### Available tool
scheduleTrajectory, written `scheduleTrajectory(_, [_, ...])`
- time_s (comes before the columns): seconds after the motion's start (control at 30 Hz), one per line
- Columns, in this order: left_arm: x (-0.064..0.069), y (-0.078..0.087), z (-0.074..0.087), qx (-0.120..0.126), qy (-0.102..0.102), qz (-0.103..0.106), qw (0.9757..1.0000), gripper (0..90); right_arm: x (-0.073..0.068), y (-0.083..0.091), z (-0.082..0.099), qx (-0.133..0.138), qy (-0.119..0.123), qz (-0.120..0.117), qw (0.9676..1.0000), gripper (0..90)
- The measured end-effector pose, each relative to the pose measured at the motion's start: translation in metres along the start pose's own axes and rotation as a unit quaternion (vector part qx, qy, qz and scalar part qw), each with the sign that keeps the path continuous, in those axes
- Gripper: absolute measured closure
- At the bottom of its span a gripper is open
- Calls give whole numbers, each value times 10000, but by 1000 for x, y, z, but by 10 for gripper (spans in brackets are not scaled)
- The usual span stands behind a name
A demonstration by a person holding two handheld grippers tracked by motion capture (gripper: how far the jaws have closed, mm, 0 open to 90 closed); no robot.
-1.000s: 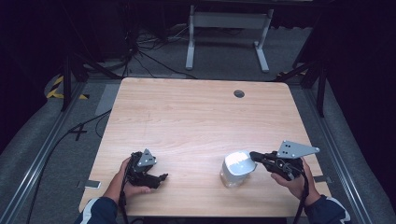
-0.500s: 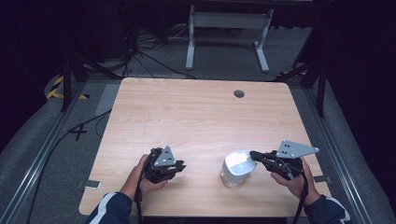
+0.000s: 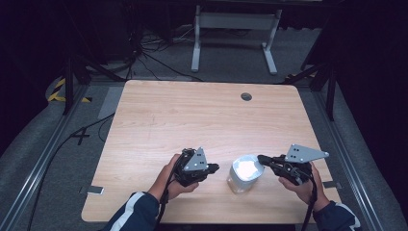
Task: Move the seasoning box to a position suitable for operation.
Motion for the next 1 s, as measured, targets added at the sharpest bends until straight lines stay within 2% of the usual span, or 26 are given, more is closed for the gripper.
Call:
scheduleTrajectory(0.03, [0,-2,-3,14,-68,-16,10000,881,1,0,0,7,-6,15,10000,900])
scheduleTrajectory(0.27, [5,-9,-12,67,-111,110,9999,884,1,0,0,9,-11,89,10000,900])
scheduleTrajectory(0.4, [7,-14,-18,99,-147,176,9997,886,5,-2,3,-61,-109,178,9998,900])
scheduleTrajectory(0.53, [8,-17,-22,137,-160,182,9996,888,5,-7,9,-145,-77,180,9997,900])
scheduleTrajectory(0.77, [9,-20,-30,253,-131,252,9993,889,4,-6,8,-117,-36,176,9998,900])
scheduleTrajectory(1.0, [12,-21,-40,339,-190,249,9989,891,5,-5,8,-95,-66,149,9998,900])
Point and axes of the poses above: each handheld gripper's, and its own axes: y roughly backward along the jaws, z roughly out of its underside, x roughly to its right, the point moved 9 cm from there along -y, roughly forward along the jaws, and after that the axes turned 10 degrees about z, right-handed, at the moved point
